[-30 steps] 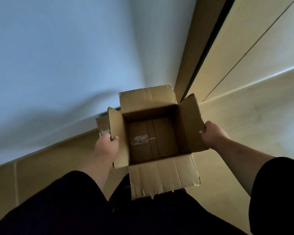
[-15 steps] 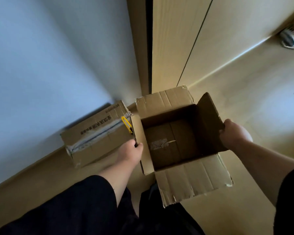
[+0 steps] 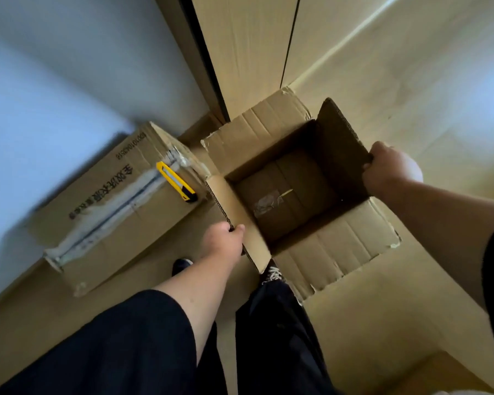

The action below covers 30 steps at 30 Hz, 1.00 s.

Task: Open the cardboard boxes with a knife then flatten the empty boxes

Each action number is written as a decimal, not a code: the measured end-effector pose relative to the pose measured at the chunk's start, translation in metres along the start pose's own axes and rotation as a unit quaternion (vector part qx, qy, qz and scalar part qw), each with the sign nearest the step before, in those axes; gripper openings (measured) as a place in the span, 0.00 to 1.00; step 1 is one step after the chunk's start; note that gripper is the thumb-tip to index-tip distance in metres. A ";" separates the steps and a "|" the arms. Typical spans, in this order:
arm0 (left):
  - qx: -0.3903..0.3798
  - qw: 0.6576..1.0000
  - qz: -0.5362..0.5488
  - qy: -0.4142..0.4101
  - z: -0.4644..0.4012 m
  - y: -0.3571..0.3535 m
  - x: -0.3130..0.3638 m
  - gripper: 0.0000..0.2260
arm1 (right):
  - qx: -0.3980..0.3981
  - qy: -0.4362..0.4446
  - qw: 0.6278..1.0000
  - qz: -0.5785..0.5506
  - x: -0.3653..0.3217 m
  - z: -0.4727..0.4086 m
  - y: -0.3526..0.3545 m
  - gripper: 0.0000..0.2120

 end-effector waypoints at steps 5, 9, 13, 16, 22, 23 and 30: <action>-0.037 0.993 0.095 0.062 -0.059 -0.044 -0.025 0.13 | 0.001 0.005 1.000 -0.012 -0.008 -0.041 -0.071 0.09; -0.036 0.990 0.116 0.074 -0.098 -0.064 -0.041 0.13 | 0.001 0.015 1.000 -0.009 -0.020 -0.062 -0.115 0.08; -0.044 0.992 0.103 0.054 -0.133 -0.077 -0.038 0.15 | -0.013 0.019 1.000 -0.003 -0.032 -0.083 -0.144 0.07; -0.025 0.996 0.079 0.015 -0.158 -0.088 -0.043 0.24 | -0.003 0.003 1.000 0.005 -0.035 -0.093 -0.158 0.06; -0.109 0.980 0.164 -0.003 -0.158 -0.090 -0.045 0.16 | 0.025 -0.007 1.000 -0.006 -0.051 -0.095 -0.164 0.10; -0.126 0.977 0.172 -0.003 -0.157 -0.089 -0.046 0.14 | 0.031 0.002 1.000 0.003 -0.058 -0.092 -0.163 0.14; -0.140 0.977 0.155 -0.049 -0.158 -0.042 -0.061 0.14 | 0.070 0.064 0.992 0.085 -0.144 -0.060 -0.157 0.26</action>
Point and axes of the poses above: each hand's wrist, its own z-axis away from the middle knuckle, its own y-axis out of the back of the hand, x = y × z, the point moved 7 cm from there along -z, towards the middle knuckle, and after that the axes turned 5 degrees about y, right-handed, at the moved point
